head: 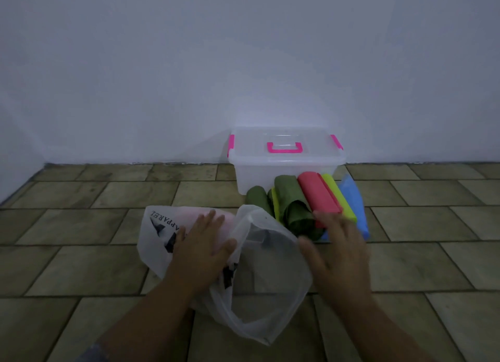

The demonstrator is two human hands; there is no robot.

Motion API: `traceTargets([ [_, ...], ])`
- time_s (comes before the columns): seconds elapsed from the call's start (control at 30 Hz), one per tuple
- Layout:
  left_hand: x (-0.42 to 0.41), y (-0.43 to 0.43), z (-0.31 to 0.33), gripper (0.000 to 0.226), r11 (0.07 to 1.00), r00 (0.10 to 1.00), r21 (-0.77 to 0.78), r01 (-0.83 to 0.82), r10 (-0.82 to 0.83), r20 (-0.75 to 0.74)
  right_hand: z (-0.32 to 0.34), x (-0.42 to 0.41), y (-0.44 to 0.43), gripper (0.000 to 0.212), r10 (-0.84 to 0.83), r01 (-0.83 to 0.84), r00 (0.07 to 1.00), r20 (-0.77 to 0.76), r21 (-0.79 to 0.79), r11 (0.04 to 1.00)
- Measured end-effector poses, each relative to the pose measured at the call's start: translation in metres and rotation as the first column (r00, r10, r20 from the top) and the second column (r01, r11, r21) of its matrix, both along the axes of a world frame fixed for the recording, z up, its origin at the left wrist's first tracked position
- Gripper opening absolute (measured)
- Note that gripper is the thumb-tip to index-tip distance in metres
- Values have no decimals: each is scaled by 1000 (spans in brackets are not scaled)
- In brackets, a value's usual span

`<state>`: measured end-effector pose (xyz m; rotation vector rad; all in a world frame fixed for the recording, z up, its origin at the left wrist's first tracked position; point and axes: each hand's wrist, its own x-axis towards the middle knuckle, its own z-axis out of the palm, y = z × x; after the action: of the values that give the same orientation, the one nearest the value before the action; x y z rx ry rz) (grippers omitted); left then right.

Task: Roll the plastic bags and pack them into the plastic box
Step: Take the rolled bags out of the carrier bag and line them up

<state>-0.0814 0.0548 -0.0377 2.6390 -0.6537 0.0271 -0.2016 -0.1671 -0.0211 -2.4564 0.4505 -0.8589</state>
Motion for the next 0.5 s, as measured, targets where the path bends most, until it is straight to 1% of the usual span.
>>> traceTargets([
  [0.03,2,6,8,69,995,993,-81,-50,58,100,-9,-11,10,64,60,-61,995,-77,-7,998],
  [0.07,7,15,13,67,978,964,-156,-138,169,206,-18,-20,18,72,108,-112,975,-193,-8,994],
  [0.1,16,26,18,66,941,911,-227,-251,308,273,-27,-28,22,78,145,-150,940,-309,6,989],
  [0.13,26,39,23,67,889,868,-269,-370,434,240,-37,-34,24,81,166,-173,902,-398,19,985],
  [0.17,36,50,27,70,833,846,-273,-481,523,104,-45,-38,24,81,169,-180,876,-451,20,983],
  [0.2,46,57,29,69,787,818,-237,-570,572,-67,-50,-40,24,81,158,-174,867,-473,10,985],
  [0.23,54,62,28,62,772,788,-169,-613,582,-200,-51,-39,23,81,142,-163,865,-482,-2,987],
  [0.27,59,64,27,51,792,786,-104,-601,563,-254,-52,-38,24,82,125,-150,864,-488,-12,989],
  [0.3,62,64,26,41,816,807,-87,-571,539,-241,-52,-36,24,83,107,-137,862,-495,-23,990],
  [0.33,63,63,27,37,830,828,-94,-550,527,-193,-52,-34,25,84,94,-128,860,-502,-33,991],
  [0.43,57,51,45,37,858,871,-165,-486,491,-13,-53,-32,27,87,91,-124,843,-530,-28,992],
  [0.5,49,35,68,33,893,893,-215,-396,429,137,-53,-32,27,88,89,-119,838,-538,-22,993],
])
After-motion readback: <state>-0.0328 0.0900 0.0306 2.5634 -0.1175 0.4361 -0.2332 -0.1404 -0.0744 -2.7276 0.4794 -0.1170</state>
